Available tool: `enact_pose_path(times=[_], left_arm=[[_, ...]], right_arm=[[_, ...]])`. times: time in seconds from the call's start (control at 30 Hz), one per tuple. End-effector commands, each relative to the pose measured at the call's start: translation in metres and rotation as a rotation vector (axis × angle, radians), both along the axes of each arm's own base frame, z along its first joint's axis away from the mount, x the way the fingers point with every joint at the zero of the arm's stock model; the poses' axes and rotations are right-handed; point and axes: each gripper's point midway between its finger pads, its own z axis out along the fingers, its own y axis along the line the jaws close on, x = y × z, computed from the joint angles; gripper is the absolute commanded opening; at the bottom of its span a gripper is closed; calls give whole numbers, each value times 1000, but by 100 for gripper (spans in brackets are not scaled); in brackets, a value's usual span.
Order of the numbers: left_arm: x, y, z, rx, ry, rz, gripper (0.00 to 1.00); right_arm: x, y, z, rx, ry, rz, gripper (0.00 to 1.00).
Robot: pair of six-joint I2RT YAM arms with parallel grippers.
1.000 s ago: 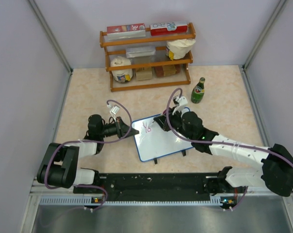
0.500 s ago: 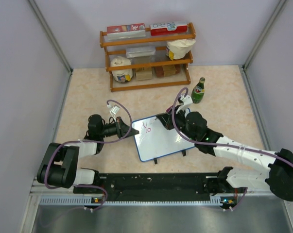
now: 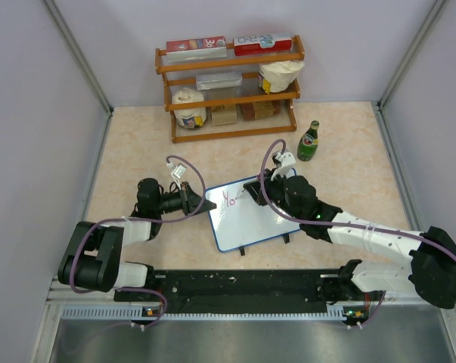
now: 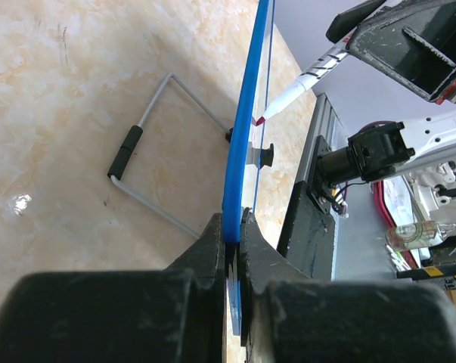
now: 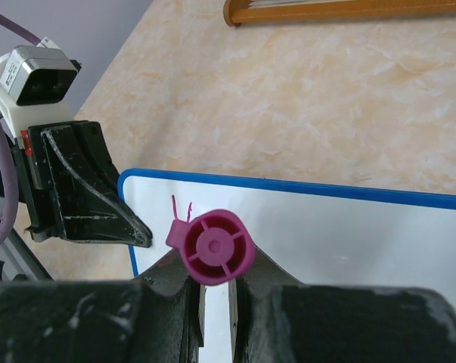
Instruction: Write a sentence on the whiteboard
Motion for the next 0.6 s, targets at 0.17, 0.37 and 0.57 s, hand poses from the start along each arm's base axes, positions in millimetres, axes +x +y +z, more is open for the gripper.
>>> enact_pose_path(times=[0.17, 0.37, 0.57], left_arm=[[5, 0, -9, 39, -48, 3, 0], [6, 0, -9, 38, -49, 3, 0], [6, 0, -9, 39, -48, 3, 0]], right_arm=[[-3, -3, -11, -16, 4, -3, 0], [-6, -4, -16, -23, 12, 6, 0], [-5, -10, -17, -32, 10, -15, 0]])
